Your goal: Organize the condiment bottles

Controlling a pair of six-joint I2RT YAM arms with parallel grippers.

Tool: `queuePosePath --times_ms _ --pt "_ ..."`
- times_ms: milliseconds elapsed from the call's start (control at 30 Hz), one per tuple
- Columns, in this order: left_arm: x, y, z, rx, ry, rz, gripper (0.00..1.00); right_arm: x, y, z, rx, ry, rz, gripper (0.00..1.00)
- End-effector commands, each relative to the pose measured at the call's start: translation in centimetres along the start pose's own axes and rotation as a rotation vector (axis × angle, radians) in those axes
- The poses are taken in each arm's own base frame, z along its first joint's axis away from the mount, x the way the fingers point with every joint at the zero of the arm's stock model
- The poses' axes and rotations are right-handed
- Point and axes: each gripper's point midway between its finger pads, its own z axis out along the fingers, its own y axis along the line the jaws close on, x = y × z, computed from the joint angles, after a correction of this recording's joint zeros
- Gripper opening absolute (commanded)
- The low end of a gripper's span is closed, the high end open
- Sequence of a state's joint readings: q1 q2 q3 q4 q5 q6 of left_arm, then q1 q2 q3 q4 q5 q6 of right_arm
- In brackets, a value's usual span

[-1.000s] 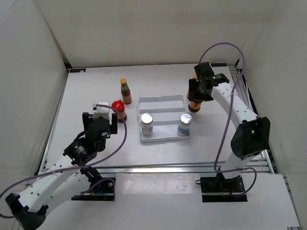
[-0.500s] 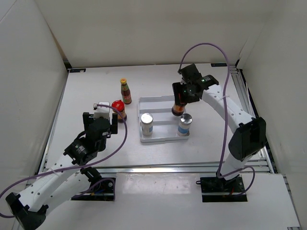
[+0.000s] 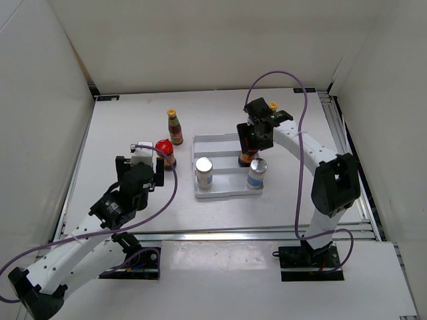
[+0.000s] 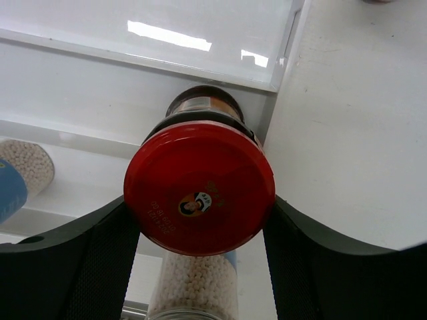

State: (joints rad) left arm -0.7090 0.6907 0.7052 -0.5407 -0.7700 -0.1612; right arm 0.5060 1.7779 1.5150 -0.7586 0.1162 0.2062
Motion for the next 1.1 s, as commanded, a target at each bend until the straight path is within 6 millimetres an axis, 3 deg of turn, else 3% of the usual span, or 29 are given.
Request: queuePosePath --times_ms 0,100,167,233,333,400,533,600,633,667,700,733,900,1067 --pt "-0.1 -0.3 0.1 0.011 -0.003 -0.011 1.00 -2.2 0.6 -0.2 -0.026 -0.080 0.011 0.55" --pt "-0.1 -0.5 0.1 0.020 -0.001 -0.011 1.00 -3.2 0.8 -2.3 -0.024 -0.133 0.016 0.88" --pt "-0.1 -0.6 0.1 0.031 0.000 -0.011 1.00 -4.0 0.4 -4.4 -0.006 -0.176 0.020 0.99" --pt "-0.4 -1.0 0.0 0.055 -0.004 -0.018 1.00 -5.1 0.0 -6.6 0.009 -0.235 0.027 1.00" --pt "-0.7 -1.7 -0.2 0.102 -0.002 -0.028 1.00 -7.1 0.1 -12.6 -0.023 -0.389 0.032 1.00" --pt "-2.2 -2.4 -0.3 0.139 -0.021 -0.077 1.00 -7.4 0.2 -14.7 -0.045 -0.438 0.034 1.00" --pt "-5.7 -5.4 1.2 0.263 -0.064 -0.144 1.00 -7.0 1.2 -18.8 -0.133 -0.515 0.032 1.00" --pt "-5.4 -7.0 3.0 0.311 -0.007 -0.118 1.00 -5.9 1.7 -18.6 -0.171 -0.493 0.030 1.00" --pt "-6.8 -7.4 3.4 0.322 -0.018 -0.131 1.00 -5.5 2.2 -19.3 -0.208 -0.507 0.022 1.00" --pt "-6.9 -7.6 4.2 0.321 0.000 -0.129 1.00 -5.1 2.3 -19.5 -0.220 -0.504 0.028 1.00" --pt "-6.0 -7.8 6.0 0.310 0.054 -0.120 1.00 -4.7 2.4 -19.5 -0.229 -0.500 0.025 1.00" --pt "-6.6 -7.8 6.7 0.309 0.058 -0.127 1.00 -4.0 2.2 -19.6 -0.229 -0.499 0.025 1.00" --pt "-4.5 -7.1 11.2 0.298 0.139 -0.170 1.00 -1.5 2.3 -20.5 -0.268 -0.504 0.015 1.00" --pt "-3.3 -5.8 13.7 0.260 0.195 -0.186 1.00 0.7 2.7 -20.1 -0.304 -0.456 0.023 1.00"
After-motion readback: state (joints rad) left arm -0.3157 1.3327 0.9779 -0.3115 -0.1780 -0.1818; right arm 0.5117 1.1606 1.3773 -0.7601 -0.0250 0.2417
